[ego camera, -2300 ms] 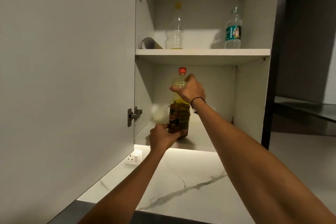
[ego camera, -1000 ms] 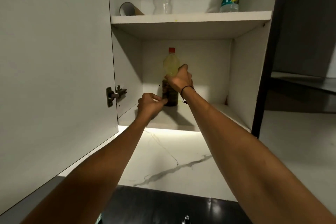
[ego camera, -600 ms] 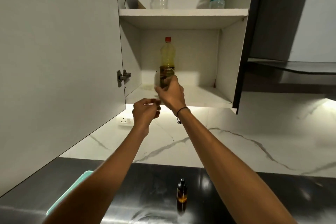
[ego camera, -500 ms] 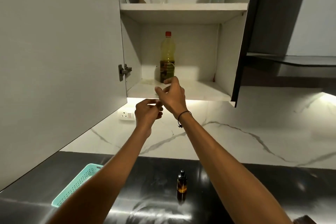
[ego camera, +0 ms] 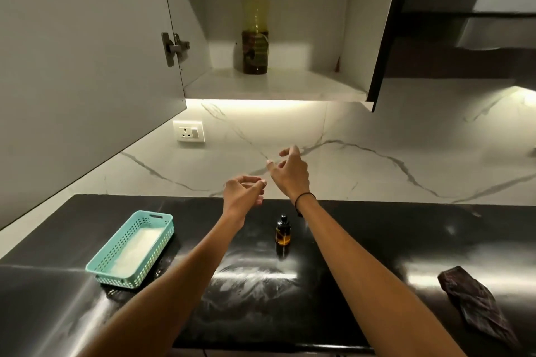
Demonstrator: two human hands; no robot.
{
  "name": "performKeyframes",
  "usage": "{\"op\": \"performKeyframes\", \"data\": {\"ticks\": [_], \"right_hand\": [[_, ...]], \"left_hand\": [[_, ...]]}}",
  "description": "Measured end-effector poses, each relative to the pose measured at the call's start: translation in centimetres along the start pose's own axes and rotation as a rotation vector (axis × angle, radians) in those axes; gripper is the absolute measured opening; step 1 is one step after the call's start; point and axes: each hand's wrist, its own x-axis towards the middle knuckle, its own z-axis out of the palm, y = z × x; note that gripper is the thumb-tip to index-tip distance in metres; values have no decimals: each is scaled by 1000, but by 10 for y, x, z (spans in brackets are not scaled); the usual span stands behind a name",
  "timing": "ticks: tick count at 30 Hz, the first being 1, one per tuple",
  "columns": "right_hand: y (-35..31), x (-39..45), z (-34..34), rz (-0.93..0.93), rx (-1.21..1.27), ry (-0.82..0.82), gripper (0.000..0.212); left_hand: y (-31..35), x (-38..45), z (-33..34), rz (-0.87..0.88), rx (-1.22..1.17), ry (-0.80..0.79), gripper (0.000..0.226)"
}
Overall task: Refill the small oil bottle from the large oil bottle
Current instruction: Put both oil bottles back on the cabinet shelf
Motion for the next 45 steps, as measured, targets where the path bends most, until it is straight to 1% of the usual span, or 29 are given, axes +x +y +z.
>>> {"op": "performKeyframes", "data": {"ticks": [3, 7, 13, 17, 20, 24, 27, 29, 33, 36, 38, 41, 45], "right_hand": [[43, -10, 17, 57, -20, -51, 41], [94, -22, 40, 178, -79, -101, 40], [154, -28, 72, 425, -180, -165, 45], [189, -33, 93, 546, -210, -186, 60], [213, -33, 107, 616, -205, -186, 75], [245, -23, 121, 658, -146, -191, 92], [265, -11, 127, 631, -93, -227, 102], [277, -2, 132, 611, -74, -257, 108], [291, 12, 140, 584, -41, -305, 114], [294, 18, 148, 562, -8, -329, 110], [298, 23, 156, 549, -8, -337, 98], [303, 23, 158, 539, -46, -294, 75], [308, 23, 162, 510, -100, -250, 60]], "left_hand": [[-39, 3, 3, -86, 37, -23, 15], [-87, 5, 10, -177, 78, -44, 13], [-139, 21, 24, -260, 165, -78, 15], [-171, 30, 33, -320, 209, -91, 19], [-195, 36, 39, -369, 220, -117, 28], [-216, 46, 45, -423, 267, -168, 34], [-230, 56, 47, -461, 275, -234, 42], [-238, 65, 49, -492, 264, -251, 46], [-246, 77, 53, -549, 232, -276, 54], [-254, 86, 61, -575, 209, -291, 62], [-257, 92, 67, -579, 201, -297, 66], [-252, 94, 73, -563, 188, -314, 71], [-249, 97, 73, -569, 185, -303, 77]]}}
